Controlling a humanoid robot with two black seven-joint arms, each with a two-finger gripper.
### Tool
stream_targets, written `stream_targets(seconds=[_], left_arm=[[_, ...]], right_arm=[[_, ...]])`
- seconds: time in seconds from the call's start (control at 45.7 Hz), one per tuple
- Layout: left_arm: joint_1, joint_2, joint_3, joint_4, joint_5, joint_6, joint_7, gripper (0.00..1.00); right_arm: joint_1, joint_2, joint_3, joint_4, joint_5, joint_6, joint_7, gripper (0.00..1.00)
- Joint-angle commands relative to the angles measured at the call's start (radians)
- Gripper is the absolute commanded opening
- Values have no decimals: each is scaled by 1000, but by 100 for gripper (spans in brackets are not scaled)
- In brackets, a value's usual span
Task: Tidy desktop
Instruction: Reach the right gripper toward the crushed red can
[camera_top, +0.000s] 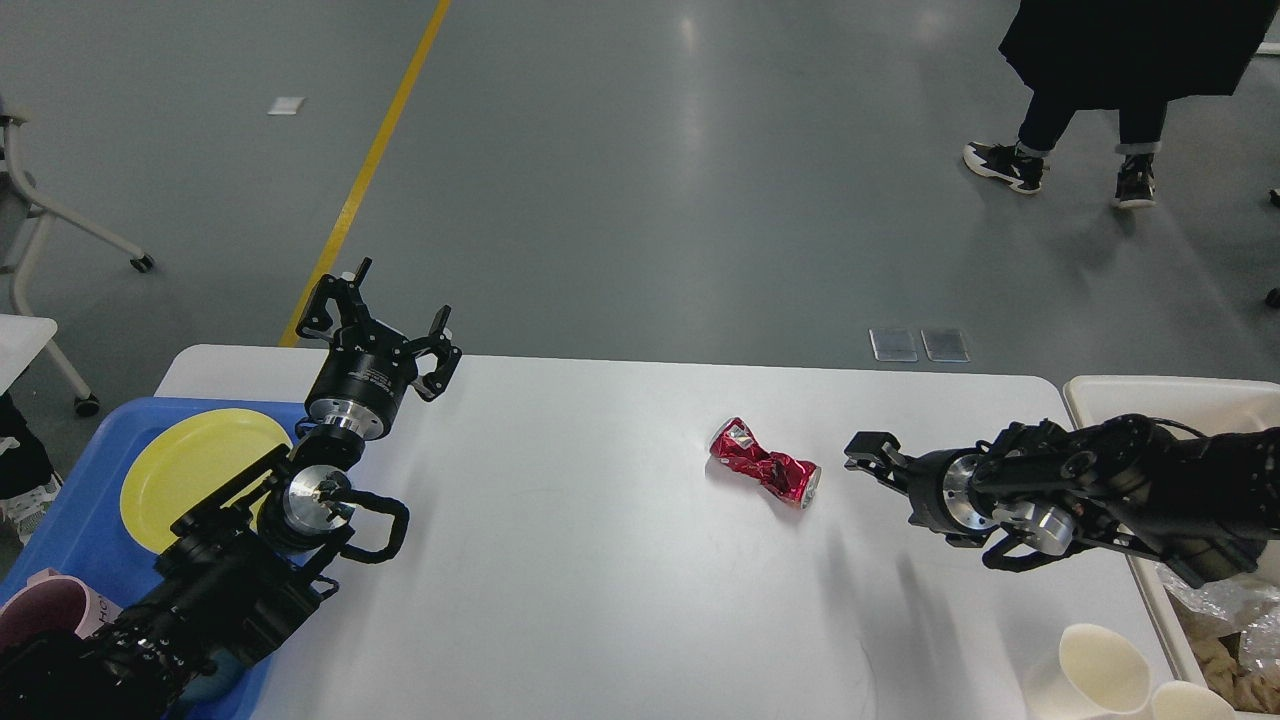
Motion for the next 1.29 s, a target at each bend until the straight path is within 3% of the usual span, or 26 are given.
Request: stream_targets(seconds=[0.0,0.175,0.963,1.028,1.269], left_arm=[[0,0,0,0,1,0,0,96],[0,0,0,0,0,0,0,96],[0,-1,0,0,0,0,0,96],[0,0,0,0,1,0,0,96],[0,-1,0,0,0,0,0,96]], right_arm=[[-22,41,11,-34,22,-47,9,100],[-48,130,19,-86,22,-108,35,100],[-160,188,102,-193,22,-174,38,99],[-172,197,113,-208,22,-185,41,96],[-196,223,134,-219,22,-222,53,68]])
